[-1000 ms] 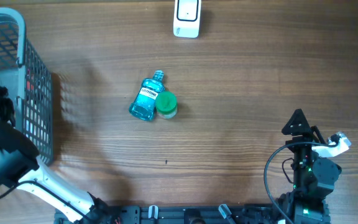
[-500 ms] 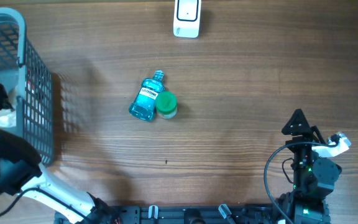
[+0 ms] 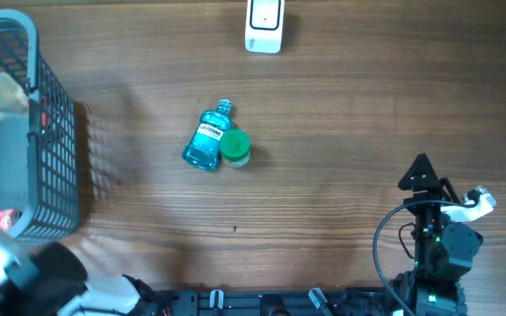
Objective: Scan the item barcode
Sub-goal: 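Reach the left gripper into the basket and grasp the clear plastic bag, then lift the plastic bag out and carry it toward the scanner, then lower the plastic bag beside the green container and open the left gripper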
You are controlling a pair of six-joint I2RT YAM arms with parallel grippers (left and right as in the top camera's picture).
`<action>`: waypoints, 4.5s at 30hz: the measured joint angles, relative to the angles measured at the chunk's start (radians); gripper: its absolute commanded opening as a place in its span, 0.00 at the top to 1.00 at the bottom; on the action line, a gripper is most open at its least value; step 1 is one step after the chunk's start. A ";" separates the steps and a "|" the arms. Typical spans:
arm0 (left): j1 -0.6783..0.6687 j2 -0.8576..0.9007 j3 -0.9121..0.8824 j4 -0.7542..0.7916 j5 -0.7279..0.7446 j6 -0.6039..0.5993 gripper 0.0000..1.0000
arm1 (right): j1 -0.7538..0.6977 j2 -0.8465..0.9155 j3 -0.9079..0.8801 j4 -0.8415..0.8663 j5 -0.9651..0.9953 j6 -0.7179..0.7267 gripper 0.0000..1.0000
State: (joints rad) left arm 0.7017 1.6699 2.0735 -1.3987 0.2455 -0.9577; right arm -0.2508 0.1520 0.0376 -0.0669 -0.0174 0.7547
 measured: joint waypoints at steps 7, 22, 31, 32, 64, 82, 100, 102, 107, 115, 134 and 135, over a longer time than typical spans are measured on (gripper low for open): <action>-0.001 -0.218 0.004 0.071 0.048 -0.001 0.96 | 0.000 0.000 0.000 0.000 0.000 0.000 0.00; -0.293 -0.309 0.009 0.282 0.431 0.078 0.96 | 0.000 0.000 0.000 0.000 0.000 0.000 0.00; -0.733 -0.139 0.010 0.442 0.473 0.239 0.96 | 0.000 0.000 0.000 0.000 0.000 0.000 0.00; -0.767 -0.117 0.010 0.455 0.476 0.253 0.96 | 0.000 0.000 0.000 0.000 0.000 0.000 0.00; -1.162 0.578 0.007 0.205 0.857 1.098 0.96 | 0.000 0.000 0.000 0.000 0.000 0.000 0.00; -1.037 0.592 -0.334 0.301 0.879 1.237 0.95 | 0.000 0.000 0.000 0.000 0.000 0.000 0.00; -1.032 0.592 -0.335 0.315 0.878 1.237 0.00 | 0.000 0.000 0.000 0.000 0.000 0.000 0.00; -1.021 0.592 -0.325 0.314 0.859 1.207 0.00 | 0.000 0.000 0.000 0.000 0.000 0.000 0.00; -0.992 0.592 -0.230 0.311 0.769 1.128 0.00 | 0.000 0.000 0.000 0.000 0.000 0.000 0.00; -0.979 0.583 -0.061 0.315 0.585 1.008 0.00 | 0.000 0.000 0.000 0.000 0.000 0.000 0.00; -0.956 0.486 0.050 0.266 0.151 0.794 0.00 | 0.000 0.000 0.000 0.000 0.000 0.000 0.00; -0.945 0.451 0.082 0.249 0.121 0.786 0.00 | 0.000 0.000 0.000 0.000 0.000 0.000 0.00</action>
State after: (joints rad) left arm -0.2436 2.1208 2.1555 -1.1496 0.3664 -0.1715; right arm -0.2508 0.1520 0.0376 -0.0669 -0.0170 0.7547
